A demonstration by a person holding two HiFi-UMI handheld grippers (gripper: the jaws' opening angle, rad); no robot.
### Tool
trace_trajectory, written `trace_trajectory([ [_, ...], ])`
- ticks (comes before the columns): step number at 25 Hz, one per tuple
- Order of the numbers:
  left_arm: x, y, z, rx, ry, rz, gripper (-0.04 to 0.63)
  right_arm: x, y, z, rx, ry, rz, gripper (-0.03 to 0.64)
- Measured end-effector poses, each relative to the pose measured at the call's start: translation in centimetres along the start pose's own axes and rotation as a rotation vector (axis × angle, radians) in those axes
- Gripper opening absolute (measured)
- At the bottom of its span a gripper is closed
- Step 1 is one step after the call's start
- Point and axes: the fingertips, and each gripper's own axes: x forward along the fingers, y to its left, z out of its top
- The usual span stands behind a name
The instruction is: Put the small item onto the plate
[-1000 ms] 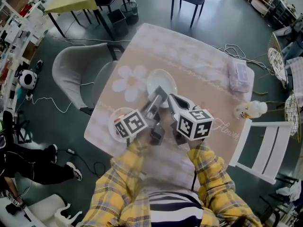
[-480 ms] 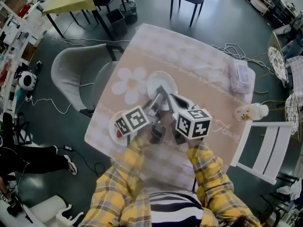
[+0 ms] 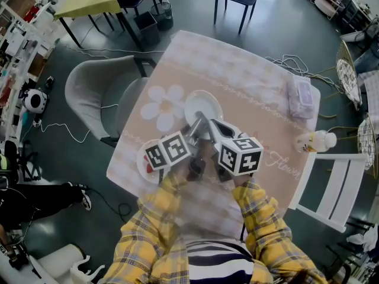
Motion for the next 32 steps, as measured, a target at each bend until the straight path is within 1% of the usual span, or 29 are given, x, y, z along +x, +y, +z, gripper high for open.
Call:
trace_trajectory([
  [2, -0.1, 0.0, 0.2, 0.068, 0.001, 0.034, 0.11, 0.0, -0.1, 0.0, -0.001, 0.002, 0.0, -0.003],
  [5, -0.1, 0.3, 0.3, 0.208, 0.031, 0.103, 0.142, 0.0, -0.1, 0.0, 0.0, 0.001, 0.001, -0.003],
  [6, -0.1, 0.4, 0.3, 0.241, 0.041, 0.121, 0.153, 0.0, -0.1, 0.0, -0.001, 0.001, 0.001, -0.003],
  [10, -0.3, 1.0, 0.2, 0.324, 0.048, 0.187, 0.194, -0.1, 0.1, -0.1, -0.006, 0.003, 0.008, -0.003],
  [15, 0.0, 0.5, 0.0, 0.443, 0.068, 0.205, 0.218, -0.3, 0.0, -0.1, -0.022, 0.008, 0.001, -0.003],
  [18, 0.3, 0.8, 0.0, 0.532, 0.082, 0.246, 0.257, -0.4, 0.0, -0.4, -0.051, 0.017, -0.006, -0.003],
  [19, 0.3, 0.9, 0.0, 0.551, 0.089, 0.259, 0.27, -0.4, 0.0, -0.4, -0.055, 0.02, -0.008, -0.003],
  [23, 0.4, 1.2, 0.0, 0.578, 0.095, 0.279, 0.247, -0.6, 0.0, -0.3, -0.054, 0.022, -0.01, -0.003],
  [26, 0.1, 1.1, 0.2, 0.567, 0.063, 0.271, 0.211, -0.8, -0.3, -0.4, -0.054, 0.022, -0.013, -0.003],
  [27, -0.1, 1.1, 0.3, 0.558, 0.047, 0.271, 0.18, -0.9, -0.3, -0.4, -0.055, 0.022, -0.014, -0.003],
  [30, -1.1, 1.1, 0.6, 0.547, 0.009, 0.283, 0.007, -1.0, -0.3, -0.4, -0.063, 0.024, -0.017, -0.003],
  [32, -1.5, 0.7, 0.5, 0.54, -0.002, 0.265, 0.002, -1.2, 0.0, -0.4, -0.072, 0.028, -0.02, -0.003],
])
